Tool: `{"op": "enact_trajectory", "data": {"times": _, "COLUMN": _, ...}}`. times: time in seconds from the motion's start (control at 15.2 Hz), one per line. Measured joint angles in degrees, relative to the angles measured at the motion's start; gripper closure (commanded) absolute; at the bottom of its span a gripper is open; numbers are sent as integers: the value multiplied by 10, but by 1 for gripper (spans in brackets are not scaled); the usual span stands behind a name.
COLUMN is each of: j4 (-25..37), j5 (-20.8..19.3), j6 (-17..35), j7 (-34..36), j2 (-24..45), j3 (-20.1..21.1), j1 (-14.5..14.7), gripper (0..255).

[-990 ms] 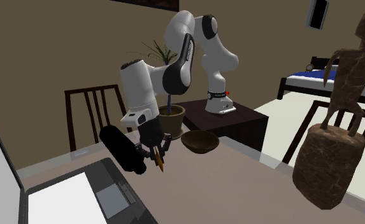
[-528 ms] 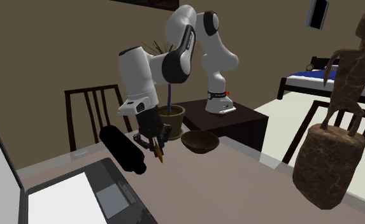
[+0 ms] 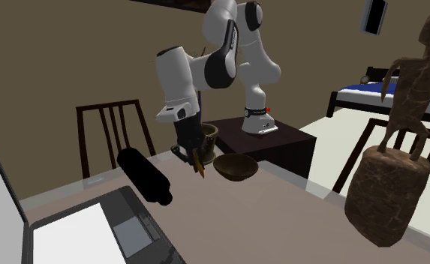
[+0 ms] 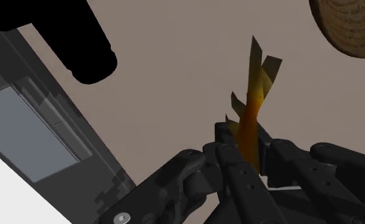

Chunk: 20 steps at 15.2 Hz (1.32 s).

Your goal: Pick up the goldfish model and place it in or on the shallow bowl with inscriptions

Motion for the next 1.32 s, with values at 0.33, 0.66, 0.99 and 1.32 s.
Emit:
{"op": "enact_trajectory", "data": {"times": 0.33, "j4": -163, "j5": 31, "j6": 70, "j7": -11, "j2": -95, "j3": 20, "j1": -15, "gripper": 255}}
{"op": "enact_trajectory", "data": {"times": 0.66, "j4": -307, "j5": 77, "j6": 128, "j7": -33, "j2": -184, "j3": 45, "j1": -28, "gripper": 255}}
{"op": "enact_trajectory", "data": {"times": 0.99, "j4": -426, "j5": 141, "j6": 165, "j7": -61, "j2": -269, "j3": 74, "j1": -30, "gripper": 255}}
{"op": "enact_trajectory", "data": {"times": 1.32, "j4": -449, "j5": 149, "j6": 202, "j7": -66, "j2": -254, "j3": 77, "j1": -26, "gripper": 255}}
